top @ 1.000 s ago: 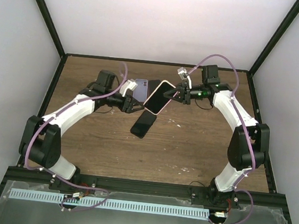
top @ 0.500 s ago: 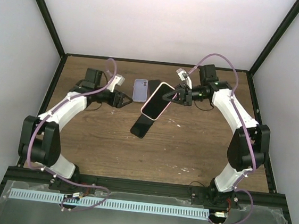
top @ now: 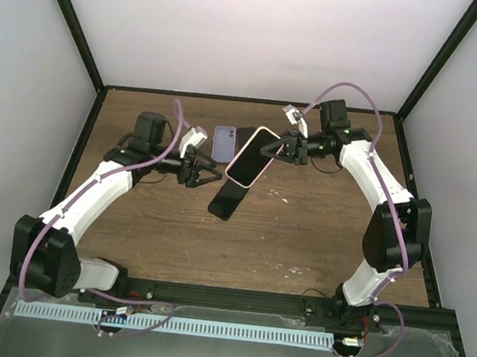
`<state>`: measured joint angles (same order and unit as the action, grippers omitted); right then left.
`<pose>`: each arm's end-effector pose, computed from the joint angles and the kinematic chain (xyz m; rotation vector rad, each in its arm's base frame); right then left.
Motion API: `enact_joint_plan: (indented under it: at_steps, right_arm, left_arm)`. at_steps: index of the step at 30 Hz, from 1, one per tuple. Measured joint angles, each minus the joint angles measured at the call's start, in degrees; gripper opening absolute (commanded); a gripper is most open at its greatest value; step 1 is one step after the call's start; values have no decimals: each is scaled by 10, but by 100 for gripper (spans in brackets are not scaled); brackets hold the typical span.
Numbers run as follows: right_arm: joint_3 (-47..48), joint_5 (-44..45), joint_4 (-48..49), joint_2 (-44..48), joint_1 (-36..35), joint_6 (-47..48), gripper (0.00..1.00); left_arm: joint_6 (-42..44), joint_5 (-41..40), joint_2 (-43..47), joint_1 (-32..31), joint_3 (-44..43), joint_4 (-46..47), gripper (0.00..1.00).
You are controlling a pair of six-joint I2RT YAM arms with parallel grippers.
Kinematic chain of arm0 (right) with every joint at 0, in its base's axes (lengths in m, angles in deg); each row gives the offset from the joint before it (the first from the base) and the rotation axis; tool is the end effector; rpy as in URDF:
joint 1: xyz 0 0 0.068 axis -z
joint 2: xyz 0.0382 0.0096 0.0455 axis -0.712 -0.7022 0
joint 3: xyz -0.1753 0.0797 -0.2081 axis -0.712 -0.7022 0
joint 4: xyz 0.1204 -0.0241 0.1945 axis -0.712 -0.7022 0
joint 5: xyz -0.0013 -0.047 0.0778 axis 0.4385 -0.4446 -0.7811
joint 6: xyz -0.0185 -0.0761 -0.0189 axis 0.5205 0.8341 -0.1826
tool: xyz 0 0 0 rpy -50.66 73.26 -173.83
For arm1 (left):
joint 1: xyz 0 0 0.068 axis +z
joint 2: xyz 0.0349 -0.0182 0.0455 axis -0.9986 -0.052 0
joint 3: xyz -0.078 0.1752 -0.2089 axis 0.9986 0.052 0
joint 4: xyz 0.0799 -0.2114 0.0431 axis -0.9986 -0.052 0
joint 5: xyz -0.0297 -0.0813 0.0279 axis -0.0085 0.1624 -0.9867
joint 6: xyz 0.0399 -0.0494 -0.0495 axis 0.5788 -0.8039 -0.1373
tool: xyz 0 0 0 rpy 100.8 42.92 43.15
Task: Take the phone out of the phone case
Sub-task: Remove the phone case from the phone.
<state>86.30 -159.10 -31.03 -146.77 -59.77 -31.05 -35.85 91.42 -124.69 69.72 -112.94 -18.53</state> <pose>0.2959 0.1475 0.3307 -1.1085 1.6229 1.7223 0.2250 -0.1326 0.3079 0.9502 1.9160 -1.2618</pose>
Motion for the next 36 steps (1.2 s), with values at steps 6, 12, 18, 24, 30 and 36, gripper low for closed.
enact_joint_plan:
  at_steps: [6,12,18,24,30,36]
  right_arm:
    - [0,0,0,0,-3,0,1]
    - [0,0,-1,0,-6,2,1]
    - [0,17,-6,0,-4,26,1]
    - [0,34,-20,0,-5,59,1]
    - [0,52,-22,0,-6,80,1]
    - [0,56,-22,0,-9,84,1]
  left_arm:
    - [-13,1,-12,-15,0,8,69]
    - [-27,-15,-31,-18,-1,18,66]
    - [-41,-34,-46,-18,-5,19,63]
    - [-60,-49,-63,-13,-6,27,61]
    - [-67,-53,-89,-12,-21,26,59]
    - [-67,-52,-96,-12,-35,27,57]
